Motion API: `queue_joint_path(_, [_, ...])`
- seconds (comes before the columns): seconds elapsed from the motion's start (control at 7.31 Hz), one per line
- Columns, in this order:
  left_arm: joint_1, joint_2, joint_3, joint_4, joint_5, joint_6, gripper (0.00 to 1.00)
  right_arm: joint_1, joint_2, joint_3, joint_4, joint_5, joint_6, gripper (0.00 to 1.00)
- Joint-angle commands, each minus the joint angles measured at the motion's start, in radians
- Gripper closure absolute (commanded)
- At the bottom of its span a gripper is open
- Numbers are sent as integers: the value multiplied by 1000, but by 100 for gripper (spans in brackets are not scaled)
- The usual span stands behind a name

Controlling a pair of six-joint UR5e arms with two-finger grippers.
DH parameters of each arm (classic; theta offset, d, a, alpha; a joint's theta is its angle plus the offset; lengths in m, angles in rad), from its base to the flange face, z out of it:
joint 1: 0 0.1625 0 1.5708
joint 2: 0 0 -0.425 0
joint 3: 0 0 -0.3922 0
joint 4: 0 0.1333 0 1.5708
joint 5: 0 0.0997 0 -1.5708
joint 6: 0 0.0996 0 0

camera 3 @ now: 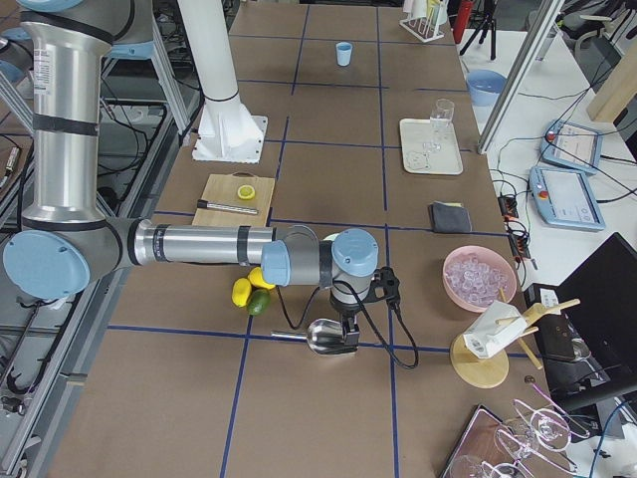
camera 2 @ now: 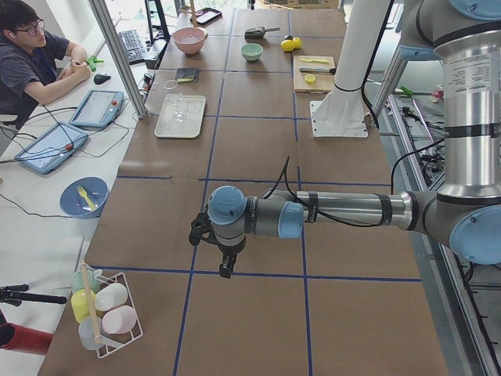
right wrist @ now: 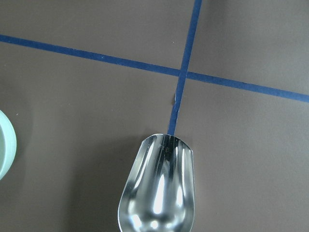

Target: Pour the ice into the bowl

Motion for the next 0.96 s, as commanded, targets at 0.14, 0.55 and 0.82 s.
queue_joint_path(0.14, [0,-1,-7,-3,0,2,0,-33,46,-10,126,2,8,0])
queue_joint_path(0.55, [0,-4,-11,-5,0,2,0,-48,37,1,155,58,131,0])
queue_joint_path(0.82, [0,-12,-11,-5,0,2,0,-184,13,33,362,45,268,0])
